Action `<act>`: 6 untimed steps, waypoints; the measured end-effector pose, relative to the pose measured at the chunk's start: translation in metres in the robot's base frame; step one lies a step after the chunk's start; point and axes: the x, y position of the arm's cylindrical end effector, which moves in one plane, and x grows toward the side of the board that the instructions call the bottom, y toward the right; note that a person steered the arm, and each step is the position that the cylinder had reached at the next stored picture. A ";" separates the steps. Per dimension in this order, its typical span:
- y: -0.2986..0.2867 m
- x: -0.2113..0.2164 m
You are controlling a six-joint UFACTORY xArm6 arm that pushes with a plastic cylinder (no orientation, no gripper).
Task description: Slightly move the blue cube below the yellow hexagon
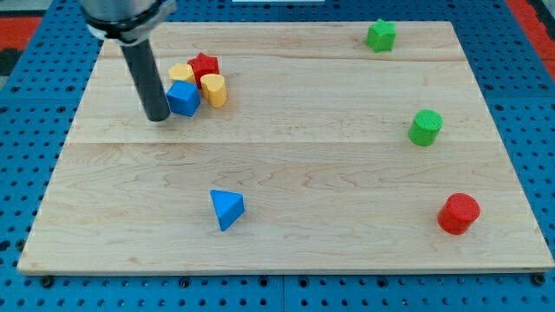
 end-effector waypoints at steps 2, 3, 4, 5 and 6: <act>-0.023 -0.046; 0.006 -0.053; 0.028 -0.046; 0.039 -0.044; 0.037 -0.044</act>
